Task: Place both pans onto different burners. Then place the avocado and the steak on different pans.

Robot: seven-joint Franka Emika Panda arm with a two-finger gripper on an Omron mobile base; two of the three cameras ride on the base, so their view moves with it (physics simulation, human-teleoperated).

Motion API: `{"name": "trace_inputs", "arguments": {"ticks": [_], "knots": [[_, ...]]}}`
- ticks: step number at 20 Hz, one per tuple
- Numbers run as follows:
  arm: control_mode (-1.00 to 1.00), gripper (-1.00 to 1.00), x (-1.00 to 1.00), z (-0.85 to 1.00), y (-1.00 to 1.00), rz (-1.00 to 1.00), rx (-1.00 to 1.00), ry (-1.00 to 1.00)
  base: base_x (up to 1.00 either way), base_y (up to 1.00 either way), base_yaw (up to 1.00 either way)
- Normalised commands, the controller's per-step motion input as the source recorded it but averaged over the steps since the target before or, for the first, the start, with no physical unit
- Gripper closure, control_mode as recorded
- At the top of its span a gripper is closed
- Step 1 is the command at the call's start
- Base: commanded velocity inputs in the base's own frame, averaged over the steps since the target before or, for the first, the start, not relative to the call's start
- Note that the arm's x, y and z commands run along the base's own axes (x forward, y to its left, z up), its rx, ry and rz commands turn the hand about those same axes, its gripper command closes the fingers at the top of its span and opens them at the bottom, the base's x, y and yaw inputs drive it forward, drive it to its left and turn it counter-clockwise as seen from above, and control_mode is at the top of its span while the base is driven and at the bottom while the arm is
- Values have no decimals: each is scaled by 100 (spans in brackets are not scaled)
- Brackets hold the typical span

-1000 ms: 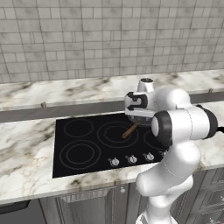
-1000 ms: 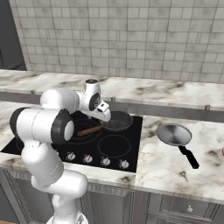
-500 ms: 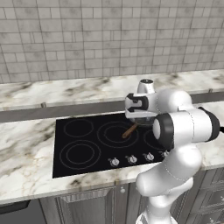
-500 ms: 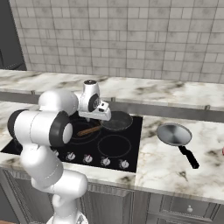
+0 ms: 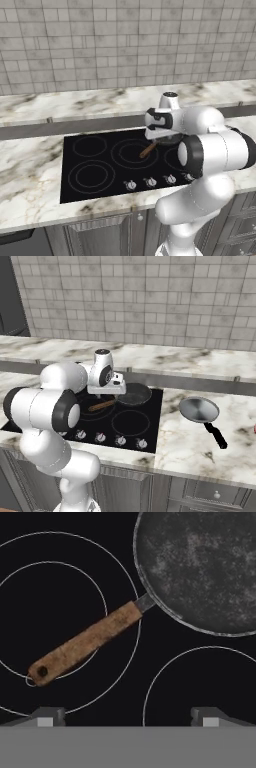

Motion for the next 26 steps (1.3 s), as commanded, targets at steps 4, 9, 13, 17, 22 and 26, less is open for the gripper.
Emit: {"name": "trace_inputs", "arguments": {"ticks": [4, 9, 13, 17, 22, 26], "knots": [[-100, -100, -4, 0, -1, 12, 0, 0, 0, 0, 0], [100, -100, 0, 0, 0, 0, 0, 0, 0, -4, 1], [100, -100, 0, 0, 0, 0, 0, 0, -14, -6, 0], [100, -100, 0, 0, 0, 0, 0, 0, -43, -1, 0], [100, -100, 0, 0, 0, 0, 0, 0, -28, -5, 0], [100, -100, 0, 0, 0, 0, 0, 0, 0, -28, 0]]}}
